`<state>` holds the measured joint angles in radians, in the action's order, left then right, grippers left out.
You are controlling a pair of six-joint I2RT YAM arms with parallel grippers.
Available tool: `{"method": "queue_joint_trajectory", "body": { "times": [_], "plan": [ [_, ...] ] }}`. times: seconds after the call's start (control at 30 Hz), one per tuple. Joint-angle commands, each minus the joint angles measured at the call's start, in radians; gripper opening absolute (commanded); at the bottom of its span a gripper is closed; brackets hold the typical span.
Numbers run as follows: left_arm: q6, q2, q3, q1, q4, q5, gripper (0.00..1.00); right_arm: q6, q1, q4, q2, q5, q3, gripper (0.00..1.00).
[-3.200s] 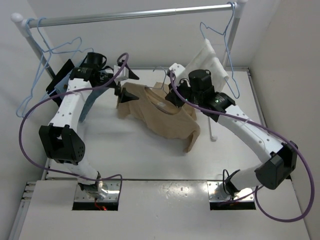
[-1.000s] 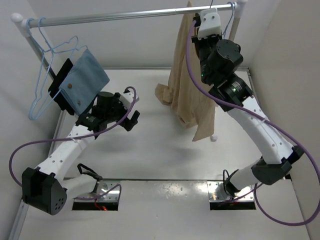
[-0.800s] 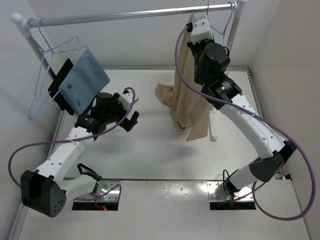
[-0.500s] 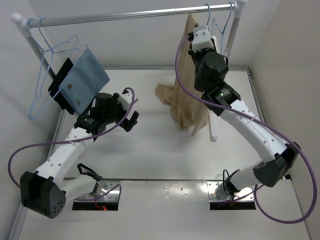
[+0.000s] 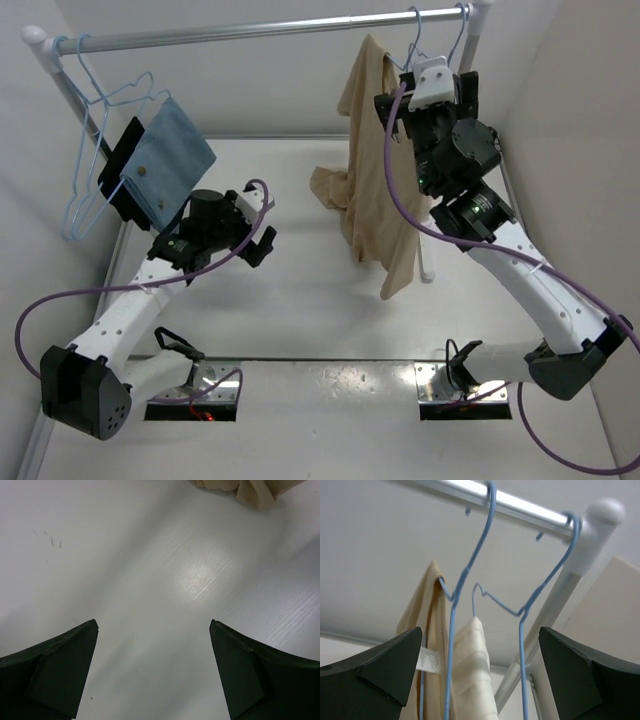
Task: Place the t-shirt on the hanger
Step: Hang the hanger with tshirt onto the clothesline
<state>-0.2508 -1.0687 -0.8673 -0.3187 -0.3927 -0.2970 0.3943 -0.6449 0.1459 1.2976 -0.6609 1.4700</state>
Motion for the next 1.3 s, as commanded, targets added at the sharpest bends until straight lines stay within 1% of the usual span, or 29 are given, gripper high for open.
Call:
{"method": "queue_joint_trajectory", "body": {
  "times": [0.0,0.1,0.2,0.27,0.3,0.4,0.43,0.47,0.53,0.57,0.6,0.63,0.67,0.7,0.73,0.77,0.8,0.83,0.87,0.9,0.97,1.03,1.1,1.2,1.27],
  "plan": [
    [-0.017,0.024,0.019,0.015,0.005,-0.005,1.00,0.027,-0.006,0.106,-0.041,0.151,0.072,1.00],
    [-0.041,0.033,0.059,0.015,-0.006,0.053,1.00,0.028,-0.006,0.135,-0.086,0.236,0.085,1.00],
    [-0.050,0.058,0.080,0.015,-0.006,0.105,1.00,0.006,-0.006,0.159,-0.136,0.245,0.095,1.00],
    [-0.059,0.073,0.116,0.024,-0.006,0.114,1.00,-0.014,-0.006,0.101,-0.167,0.245,0.095,1.00],
    [-0.059,0.073,0.128,0.033,-0.006,0.114,1.00,-0.049,-0.006,0.078,-0.184,0.245,0.095,1.00],
    [-0.025,0.104,0.192,0.033,0.026,0.139,1.00,-0.097,-0.006,-0.041,-0.263,0.245,0.041,1.00],
    [-0.025,0.117,0.223,0.033,0.049,0.153,1.00,-0.112,-0.006,-0.098,-0.280,0.268,0.014,1.00],
    [-0.013,0.131,0.237,0.043,0.060,0.153,1.00,-0.112,-0.006,-0.232,-0.302,0.323,0.001,1.00],
    [-0.001,0.142,0.260,0.043,0.090,0.162,1.00,-0.146,-0.006,-0.372,-0.302,0.421,-0.019,1.00],
    [-0.001,0.142,0.269,0.055,0.100,0.162,1.00,-0.159,-0.006,-0.496,-0.302,0.554,-0.019,1.00],
    [0.011,0.154,0.283,0.055,0.109,0.173,1.00,-0.173,-0.006,-0.543,-0.291,0.628,-0.019,1.00],
    [0.025,0.154,0.283,0.055,0.118,0.173,1.00,-0.228,-0.006,-0.574,-0.291,0.696,-0.019,1.00],
    [0.025,0.154,0.295,0.067,0.129,0.173,1.00,-0.264,-0.006,-0.589,-0.276,0.809,-0.019,1.00],
    [0.034,0.165,0.304,0.085,0.129,0.159,1.00,-0.305,-0.006,-0.577,-0.276,0.861,-0.051,1.00],
    [0.035,0.179,0.304,0.086,0.129,0.147,1.00,-0.381,-0.006,-0.559,-0.276,0.913,-0.075,1.00],
    [0.035,0.179,0.313,0.098,0.138,0.147,1.00,-0.415,-0.006,-0.539,-0.276,1.004,-0.104,1.00],
    [0.035,0.193,0.314,0.111,0.138,0.147,1.00,-0.454,-0.006,-0.490,-0.287,1.033,-0.176,1.00],
    [0.047,0.193,0.323,0.112,0.147,0.147,1.00,-0.539,-0.006,-0.461,-0.287,1.064,-0.219,1.00],
    [0.047,0.206,0.323,0.125,0.158,0.147,1.00,-0.578,-0.006,-0.432,-0.300,1.078,-0.312,1.00],
    [0.057,0.223,0.335,0.125,0.158,0.147,1.00,-0.607,-0.006,-0.393,-0.313,1.090,-0.356,1.00],
    [0.067,0.240,0.335,0.138,0.167,0.138,1.00,-0.678,-0.006,-0.382,-0.313,1.115,-0.425,1.00],
    [0.076,0.269,0.346,0.162,0.176,0.113,1.00,-0.718,-0.015,-0.403,-0.299,1.126,-0.500,1.00],
    [0.087,0.288,0.367,0.179,0.201,0.101,1.00,-0.718,-0.015,-0.445,-0.288,1.126,-0.566,1.00],
    [0.100,0.322,0.408,0.208,0.233,0.090,1.00,-0.684,-0.024,-0.526,-0.288,1.037,-0.664,1.00],
    [0.110,0.332,0.409,0.217,0.233,0.090,1.00,-0.684,-0.024,-0.568,-0.310,0.983,-0.732,1.00]
  ]
}}
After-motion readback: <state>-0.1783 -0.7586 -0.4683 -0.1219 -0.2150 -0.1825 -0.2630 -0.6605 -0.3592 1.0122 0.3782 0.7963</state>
